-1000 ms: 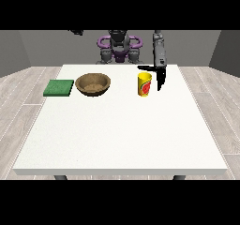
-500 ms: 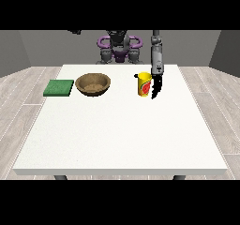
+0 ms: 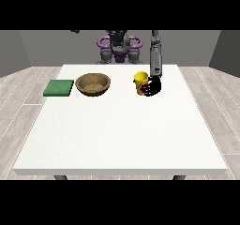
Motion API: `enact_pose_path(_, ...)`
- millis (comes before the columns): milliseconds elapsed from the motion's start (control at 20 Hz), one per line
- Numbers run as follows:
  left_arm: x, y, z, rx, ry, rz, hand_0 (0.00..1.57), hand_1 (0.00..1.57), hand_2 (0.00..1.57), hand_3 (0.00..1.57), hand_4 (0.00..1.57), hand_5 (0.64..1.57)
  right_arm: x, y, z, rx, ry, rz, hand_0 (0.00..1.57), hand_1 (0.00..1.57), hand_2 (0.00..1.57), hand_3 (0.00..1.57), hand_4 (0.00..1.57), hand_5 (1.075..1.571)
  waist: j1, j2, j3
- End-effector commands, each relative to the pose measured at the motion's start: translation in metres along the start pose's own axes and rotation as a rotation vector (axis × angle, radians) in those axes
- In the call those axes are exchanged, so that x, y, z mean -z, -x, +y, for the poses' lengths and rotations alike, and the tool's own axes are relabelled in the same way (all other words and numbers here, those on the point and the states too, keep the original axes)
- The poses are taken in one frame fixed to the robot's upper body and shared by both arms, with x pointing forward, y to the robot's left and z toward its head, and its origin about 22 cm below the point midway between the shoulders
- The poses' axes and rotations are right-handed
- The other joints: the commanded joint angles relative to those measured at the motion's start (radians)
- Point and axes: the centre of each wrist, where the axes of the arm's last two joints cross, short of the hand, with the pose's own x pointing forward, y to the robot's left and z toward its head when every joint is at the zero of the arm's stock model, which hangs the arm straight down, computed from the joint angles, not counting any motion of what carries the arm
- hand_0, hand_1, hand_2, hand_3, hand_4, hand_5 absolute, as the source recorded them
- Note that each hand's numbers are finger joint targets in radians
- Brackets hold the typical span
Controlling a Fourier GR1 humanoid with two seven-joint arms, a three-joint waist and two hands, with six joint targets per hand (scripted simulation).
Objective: Pick the cup and pour the ball into the bowl, then pick the bowl and place it on the pad
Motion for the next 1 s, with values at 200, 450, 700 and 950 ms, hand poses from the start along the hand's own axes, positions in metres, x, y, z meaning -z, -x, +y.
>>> enact_pose_path(200,0.019,-0.021,-0.057,0.209,0.146,0.011,1.35,1.35,1.57,1.57,1.12,1.499,0.004,0.032,-0.038,0.030,0.080,0.140,0.00,0.00,0.00,0.00,0.19,1.557,0.065,-0.155,-0.0020)
enact_pose_path(450,0.066,-0.046,-0.062,0.411,0.157,-0.001,1.39,1.39,1.57,1.57,1.10,1.526,0.005,0.043,-0.032,0.041,0.048,0.155,0.00,0.00,0.00,0.00,0.24,1.560,0.043,-0.166,-0.0014)
enact_pose_path(700,0.082,-0.062,-0.095,0.624,0.132,-0.044,1.43,1.43,1.57,1.57,1.01,1.558,0.020,0.038,-0.029,0.046,0.037,0.121,0.00,0.00,0.00,0.00,0.28,1.560,0.017,-0.146,-0.0021)
enact_pose_path(950,0.065,-0.064,-0.127,0.680,0.200,-0.045,1.43,1.43,1.57,1.57,1.01,1.558,0.003,0.064,-0.046,0.024,0.078,0.152,0.00,0.00,0.00,0.00,0.33,1.564,0.071,-0.177,-0.0021)
